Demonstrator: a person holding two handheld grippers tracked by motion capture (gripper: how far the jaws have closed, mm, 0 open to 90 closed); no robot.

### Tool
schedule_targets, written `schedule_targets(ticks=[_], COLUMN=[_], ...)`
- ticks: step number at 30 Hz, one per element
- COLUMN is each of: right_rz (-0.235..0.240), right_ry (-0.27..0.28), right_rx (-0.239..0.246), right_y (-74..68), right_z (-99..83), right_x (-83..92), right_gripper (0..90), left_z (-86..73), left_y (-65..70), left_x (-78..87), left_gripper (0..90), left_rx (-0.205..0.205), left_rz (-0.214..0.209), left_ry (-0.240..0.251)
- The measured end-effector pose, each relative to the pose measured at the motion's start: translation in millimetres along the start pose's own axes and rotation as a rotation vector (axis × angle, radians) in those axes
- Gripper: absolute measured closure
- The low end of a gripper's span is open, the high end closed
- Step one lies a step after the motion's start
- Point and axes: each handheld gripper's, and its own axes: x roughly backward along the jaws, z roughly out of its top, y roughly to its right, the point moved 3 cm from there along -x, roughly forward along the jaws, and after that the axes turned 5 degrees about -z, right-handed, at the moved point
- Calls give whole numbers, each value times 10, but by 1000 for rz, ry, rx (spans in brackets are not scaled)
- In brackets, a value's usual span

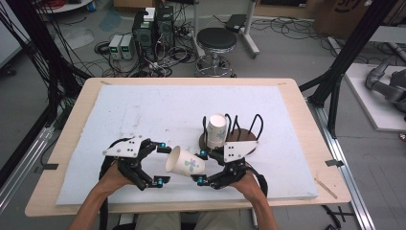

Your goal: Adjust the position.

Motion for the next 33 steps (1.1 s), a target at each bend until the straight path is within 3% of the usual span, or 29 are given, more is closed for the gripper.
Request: schedule_targets(ticks=[9,23,26,30,33], right_rz=[6,19,18,21,24], right_ry=[-4,-13,-14,-17,-19], right_rx=[-1,9,12,13,15], right_y=[-7,-18,-22,-26,-32], right_z=[-5,-13,-15,-16,-17], right_x=[-12,-40,-44,-51,-54], right_gripper=[371,372,372,373,375], left_z=[91,168,169,172,169], left_y=[-4,1,2,7,7], left_x=[-196,-345,-341,-312,-300], left_gripper=[103,104,135,265,293], left_rx=[-19,-29,-31,-46,-50], left_rz=[-34,-59,-67,-78,-80], left_ry=[5,0,0,1,-5])
